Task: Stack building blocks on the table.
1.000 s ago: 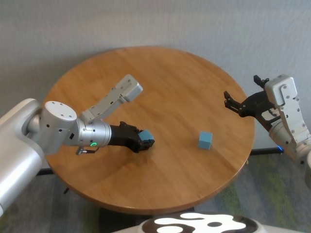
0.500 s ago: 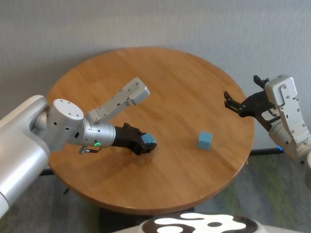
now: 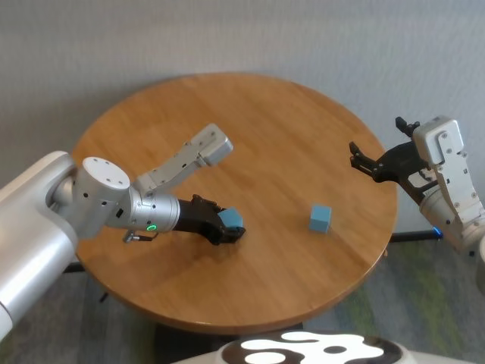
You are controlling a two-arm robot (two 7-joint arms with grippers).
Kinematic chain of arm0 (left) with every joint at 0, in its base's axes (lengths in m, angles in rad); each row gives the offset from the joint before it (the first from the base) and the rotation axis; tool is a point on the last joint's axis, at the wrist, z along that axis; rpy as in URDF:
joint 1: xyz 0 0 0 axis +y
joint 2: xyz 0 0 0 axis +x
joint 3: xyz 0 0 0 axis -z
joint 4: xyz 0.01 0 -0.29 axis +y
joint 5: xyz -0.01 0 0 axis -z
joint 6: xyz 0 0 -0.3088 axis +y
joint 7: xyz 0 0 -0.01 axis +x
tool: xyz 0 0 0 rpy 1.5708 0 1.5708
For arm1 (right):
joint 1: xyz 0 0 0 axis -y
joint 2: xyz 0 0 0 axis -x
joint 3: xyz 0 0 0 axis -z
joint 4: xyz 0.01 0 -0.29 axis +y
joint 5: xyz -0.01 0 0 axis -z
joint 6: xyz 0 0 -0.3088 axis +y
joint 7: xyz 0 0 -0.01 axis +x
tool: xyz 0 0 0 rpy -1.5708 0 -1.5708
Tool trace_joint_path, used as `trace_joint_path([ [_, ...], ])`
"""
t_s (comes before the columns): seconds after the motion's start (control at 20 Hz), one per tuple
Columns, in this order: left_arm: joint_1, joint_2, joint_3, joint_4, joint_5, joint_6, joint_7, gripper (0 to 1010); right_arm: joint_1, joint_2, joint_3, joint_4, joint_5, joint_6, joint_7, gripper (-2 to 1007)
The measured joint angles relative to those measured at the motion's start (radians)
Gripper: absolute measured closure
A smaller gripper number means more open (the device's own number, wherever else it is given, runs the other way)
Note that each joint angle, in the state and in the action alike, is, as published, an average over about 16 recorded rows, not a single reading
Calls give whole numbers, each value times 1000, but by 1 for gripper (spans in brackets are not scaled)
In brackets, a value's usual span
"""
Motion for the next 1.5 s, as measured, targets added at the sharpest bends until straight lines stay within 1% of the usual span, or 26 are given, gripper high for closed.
trace_joint_path([
  [0.2, 11, 7, -14, -17, -10, -11, 2, 382, 0, 0, 0, 0, 0, 0, 0, 0],
  [0.4, 27, 17, -35, -45, -28, -31, 6, 252, 0, 0, 0, 0, 0, 0, 0, 0],
  [0.55, 49, 28, -59, -75, -48, -58, 18, 167, 0, 0, 0, 0, 0, 0, 0, 0],
  [0.7, 84, 39, -94, -113, -81, -94, 41, 100, 0, 0, 0, 0, 0, 0, 0, 0],
  [0.8, 114, 44, -126, -140, -109, -125, 63, 64, 0, 0, 0, 0, 0, 0, 0, 0],
  [0.9, 148, 49, -160, -168, -139, -165, 88, 40, 0, 0, 0, 0, 0, 0, 0, 0],
  [1.2, 260, 61, -269, -250, -215, -311, 169, 9, 0, 0, 0, 0, 0, 0, 0, 0],
  [1.35, 312, 67, -319, -285, -243, -378, 202, 9, 0, 0, 0, 0, 0, 0, 0, 0],
  [1.5, 352, 75, -356, -313, -255, -436, 223, 9, 0, 0, 0, 0, 0, 0, 0, 0],
])
